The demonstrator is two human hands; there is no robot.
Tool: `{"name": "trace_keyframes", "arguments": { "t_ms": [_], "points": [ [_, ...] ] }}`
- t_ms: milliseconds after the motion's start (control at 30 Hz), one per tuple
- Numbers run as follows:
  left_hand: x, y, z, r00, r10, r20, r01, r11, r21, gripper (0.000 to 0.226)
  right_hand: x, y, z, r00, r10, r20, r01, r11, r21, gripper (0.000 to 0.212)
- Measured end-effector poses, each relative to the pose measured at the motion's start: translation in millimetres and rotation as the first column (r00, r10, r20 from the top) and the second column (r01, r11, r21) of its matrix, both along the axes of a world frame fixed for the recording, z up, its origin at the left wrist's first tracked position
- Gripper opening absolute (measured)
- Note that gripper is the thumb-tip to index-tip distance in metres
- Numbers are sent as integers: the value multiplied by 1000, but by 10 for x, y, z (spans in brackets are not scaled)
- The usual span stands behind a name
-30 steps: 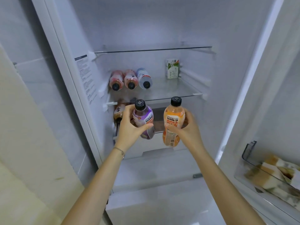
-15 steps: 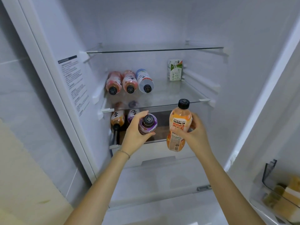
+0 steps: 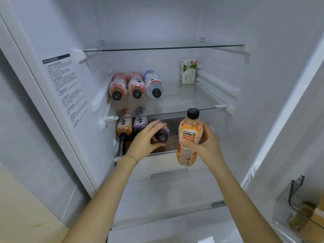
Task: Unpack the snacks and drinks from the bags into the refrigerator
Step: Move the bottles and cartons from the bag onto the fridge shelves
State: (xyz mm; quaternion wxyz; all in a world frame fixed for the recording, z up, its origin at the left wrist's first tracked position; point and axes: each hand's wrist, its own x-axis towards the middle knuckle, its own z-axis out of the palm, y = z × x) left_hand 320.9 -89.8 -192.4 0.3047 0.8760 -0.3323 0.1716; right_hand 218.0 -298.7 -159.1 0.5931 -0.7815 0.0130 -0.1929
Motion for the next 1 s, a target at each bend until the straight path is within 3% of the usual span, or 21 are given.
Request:
{"name": "trace_keyframes", "arguments": {
  "t_ms": [100, 267, 400, 533, 1000],
  "points": [
    [30, -20, -156, 994, -8, 107, -12, 984, 180, 64, 6, -39, -8, 1000, -3, -5, 3, 1000, 10, 67],
    [74, -95, -149, 994, -32, 102, 3, 963, 269, 61, 37, -92, -14, 1000, -16, -15, 16, 1000, 7, 66],
    [117, -84, -208, 999, -32, 19, 25, 958, 286, 61, 47, -123, -56, 1000, -17, -22, 18, 1000, 6, 62],
    [115, -61, -175, 998, -29, -59, 52, 905, 422, 84, 95, -123, -95, 999, -33, -40, 32, 999, -13, 64],
    [427, -114, -131, 985, 173, 14, -170, 946, 274, 67, 154, -178, -166, 998, -9, -58, 10, 1000, 21, 66]
  ]
}}
